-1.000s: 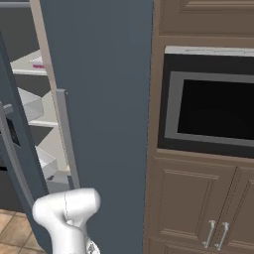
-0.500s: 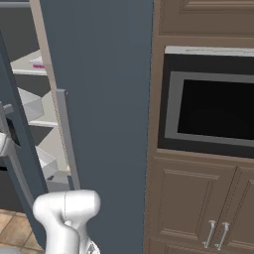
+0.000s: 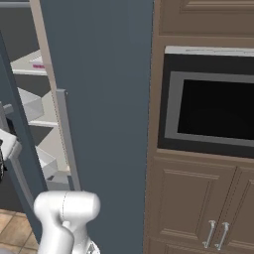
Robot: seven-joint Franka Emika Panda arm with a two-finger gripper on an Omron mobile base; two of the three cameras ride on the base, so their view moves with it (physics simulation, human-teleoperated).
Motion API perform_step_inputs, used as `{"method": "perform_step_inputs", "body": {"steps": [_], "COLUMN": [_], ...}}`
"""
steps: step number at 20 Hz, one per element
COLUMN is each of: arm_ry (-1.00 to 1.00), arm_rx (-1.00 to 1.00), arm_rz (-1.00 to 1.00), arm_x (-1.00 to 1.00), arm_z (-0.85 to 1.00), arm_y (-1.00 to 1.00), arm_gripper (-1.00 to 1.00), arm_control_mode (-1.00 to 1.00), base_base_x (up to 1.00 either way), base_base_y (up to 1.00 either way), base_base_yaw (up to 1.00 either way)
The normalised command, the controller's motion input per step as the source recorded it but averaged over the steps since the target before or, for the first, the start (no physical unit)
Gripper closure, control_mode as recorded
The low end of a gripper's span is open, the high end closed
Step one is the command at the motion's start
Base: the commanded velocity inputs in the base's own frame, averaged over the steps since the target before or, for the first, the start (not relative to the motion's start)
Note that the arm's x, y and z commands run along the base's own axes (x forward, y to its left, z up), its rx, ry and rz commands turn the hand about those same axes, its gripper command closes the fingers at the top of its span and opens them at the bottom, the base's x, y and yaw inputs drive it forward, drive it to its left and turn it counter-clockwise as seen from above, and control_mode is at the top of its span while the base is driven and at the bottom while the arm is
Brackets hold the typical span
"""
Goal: Open the freezer door, pick up the ice cube tray from the freezer, and place it on the dining counter.
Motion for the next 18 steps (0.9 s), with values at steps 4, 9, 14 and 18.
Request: {"method": "perform_step_inputs", "body": {"steps": [4, 9, 14, 18], "arm_ry": [-0.04, -0.01, 0.00, 0.00], "arm_rx": [0.03, 0.04, 0.01, 0.00], "arm_rz": [-0.01, -0.04, -0.01, 0.00], "arm_x": [0.00, 0.00, 0.00, 0.00], "arm_z": [0.00, 0.00, 0.00, 0.00], "arm_y": [-0.32, -0.32, -0.07, 0.00], "arm_gripper": [-1.00, -1.00, -1.00, -1.00], "arm_control_mode": [-1.00, -1.00, 1.00, 1.00], "base_base_x": [0.00, 0.00, 0.00, 0.00], "base_base_y": [0.00, 0.00, -0.44, -0.49], "base_base_yaw": [0.00, 0.00, -0.04, -0.04]}}
